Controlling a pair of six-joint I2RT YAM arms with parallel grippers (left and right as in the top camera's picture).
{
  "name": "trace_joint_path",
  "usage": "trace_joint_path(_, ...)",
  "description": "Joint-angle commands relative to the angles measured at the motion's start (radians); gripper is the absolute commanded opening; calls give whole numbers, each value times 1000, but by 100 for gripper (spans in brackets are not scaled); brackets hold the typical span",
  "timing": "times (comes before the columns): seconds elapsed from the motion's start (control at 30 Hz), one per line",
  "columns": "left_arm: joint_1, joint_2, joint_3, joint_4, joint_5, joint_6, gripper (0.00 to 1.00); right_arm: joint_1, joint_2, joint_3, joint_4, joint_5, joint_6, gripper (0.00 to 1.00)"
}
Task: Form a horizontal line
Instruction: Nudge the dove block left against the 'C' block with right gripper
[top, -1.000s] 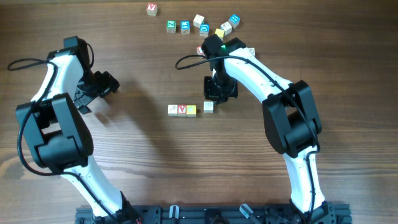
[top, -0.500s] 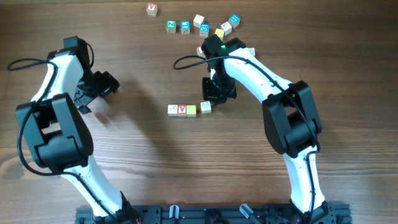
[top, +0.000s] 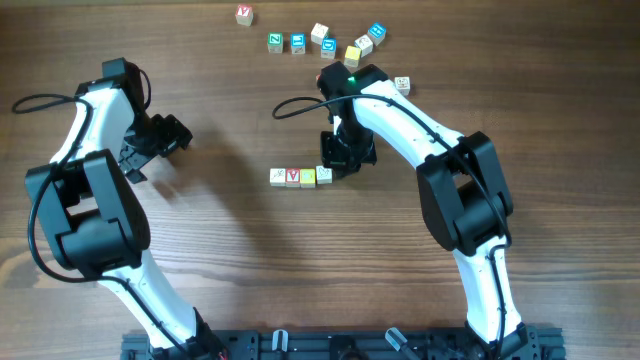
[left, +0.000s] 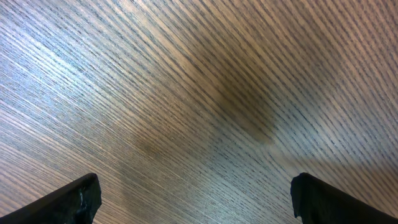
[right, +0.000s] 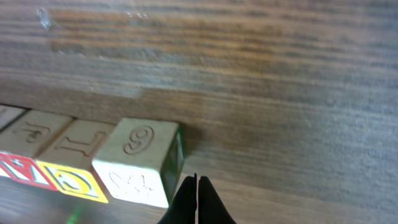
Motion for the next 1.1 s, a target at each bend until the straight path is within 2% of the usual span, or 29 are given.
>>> trace_joint_path(0.0, 3, -9, 0, 0, -10, -2, 100, 2, 5, -3, -4, -17, -17, 4)
trace_joint_path(0.63, 3, -9, 0, 0, -10, -2, 100, 10, 5, -3, -1, -29, 8, 4)
trace_joint_path(0.77, 3, -9, 0, 0, -10, -2, 100, 10, 5, -3, 27, 31, 9, 4)
trace_joint_path(1.07, 3, -9, 0, 0, -10, -2, 100, 17, 5, -3, 27, -14, 29, 4)
